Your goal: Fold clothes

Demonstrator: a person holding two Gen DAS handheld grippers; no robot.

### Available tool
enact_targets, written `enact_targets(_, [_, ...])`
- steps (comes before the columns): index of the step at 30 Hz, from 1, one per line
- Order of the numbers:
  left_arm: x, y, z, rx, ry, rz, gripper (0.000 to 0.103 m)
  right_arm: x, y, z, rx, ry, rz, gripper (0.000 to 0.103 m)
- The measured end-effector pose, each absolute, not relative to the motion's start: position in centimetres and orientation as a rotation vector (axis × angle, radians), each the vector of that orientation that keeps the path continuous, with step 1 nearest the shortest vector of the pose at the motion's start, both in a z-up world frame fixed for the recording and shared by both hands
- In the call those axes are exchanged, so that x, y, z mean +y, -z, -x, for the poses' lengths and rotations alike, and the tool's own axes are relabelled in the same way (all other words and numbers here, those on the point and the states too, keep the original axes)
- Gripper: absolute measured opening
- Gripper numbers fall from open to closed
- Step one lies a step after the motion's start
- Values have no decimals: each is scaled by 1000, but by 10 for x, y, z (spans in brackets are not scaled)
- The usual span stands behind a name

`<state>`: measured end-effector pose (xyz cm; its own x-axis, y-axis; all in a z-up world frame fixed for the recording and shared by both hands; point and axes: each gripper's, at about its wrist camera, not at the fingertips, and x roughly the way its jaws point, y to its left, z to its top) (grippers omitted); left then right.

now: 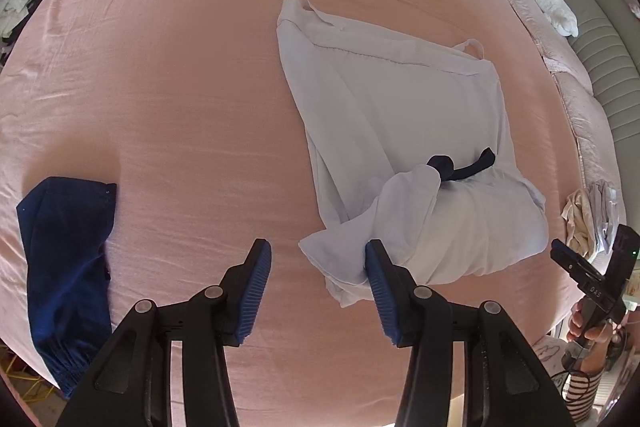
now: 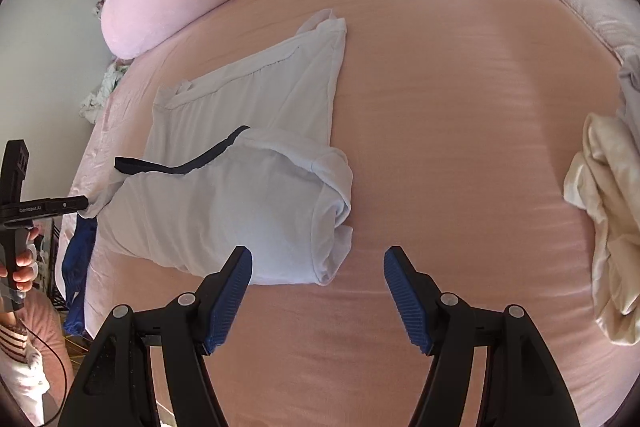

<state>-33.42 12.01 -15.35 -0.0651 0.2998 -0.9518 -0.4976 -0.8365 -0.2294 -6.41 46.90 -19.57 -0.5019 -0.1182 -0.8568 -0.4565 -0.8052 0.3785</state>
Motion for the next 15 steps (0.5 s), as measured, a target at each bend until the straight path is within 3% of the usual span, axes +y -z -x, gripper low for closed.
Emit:
enact_targets(4, [113, 153, 318, 241, -1939, 1614, 46, 465, 206, 56, 938, -2399, 1405, 68])
enact_targets(11, [117, 160, 300, 390, -1931, 1523, 46, 462, 191, 73, 795, -2444, 1429, 68])
enact_targets(15, [117, 176, 315, 323, -1911, 1590, 46, 467, 183, 90, 737, -2452, 1447, 68])
